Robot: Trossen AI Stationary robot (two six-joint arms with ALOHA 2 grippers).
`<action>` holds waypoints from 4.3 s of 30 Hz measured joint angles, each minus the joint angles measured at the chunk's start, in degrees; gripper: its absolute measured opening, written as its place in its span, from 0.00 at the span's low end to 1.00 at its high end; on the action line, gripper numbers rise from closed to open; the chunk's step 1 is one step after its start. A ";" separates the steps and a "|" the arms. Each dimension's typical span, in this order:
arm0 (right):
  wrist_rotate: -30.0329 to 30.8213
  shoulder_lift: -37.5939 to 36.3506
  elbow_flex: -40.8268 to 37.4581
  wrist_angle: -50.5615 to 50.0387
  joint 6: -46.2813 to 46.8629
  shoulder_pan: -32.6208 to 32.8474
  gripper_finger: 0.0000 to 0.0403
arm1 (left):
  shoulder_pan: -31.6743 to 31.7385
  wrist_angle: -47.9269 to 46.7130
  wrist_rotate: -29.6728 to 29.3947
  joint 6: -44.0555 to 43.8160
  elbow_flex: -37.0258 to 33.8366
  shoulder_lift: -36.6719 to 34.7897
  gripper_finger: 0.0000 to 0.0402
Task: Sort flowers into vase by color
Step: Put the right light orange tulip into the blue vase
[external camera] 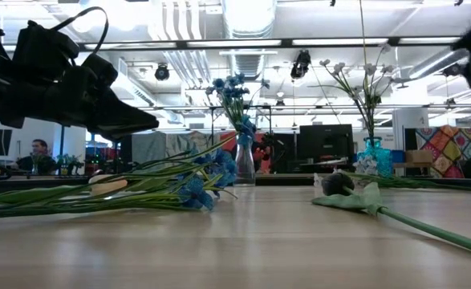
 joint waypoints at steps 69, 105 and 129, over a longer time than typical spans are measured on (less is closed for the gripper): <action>88.03 -45.00 12.53 -28.99 -76.74 -31.39 0.02 | 0.02 -0.37 -2.86 2.11 0.00 0.00 0.19; 87.98 -65.55 16.04 -36.15 -85.80 -4.44 0.02 | 0.02 -1.29 -2.75 4.74 0.90 0.00 0.19; 85.98 -60.91 16.60 -35.31 -86.35 -24.68 0.02 | 0.02 -3.10 -2.45 4.92 0.72 0.00 0.19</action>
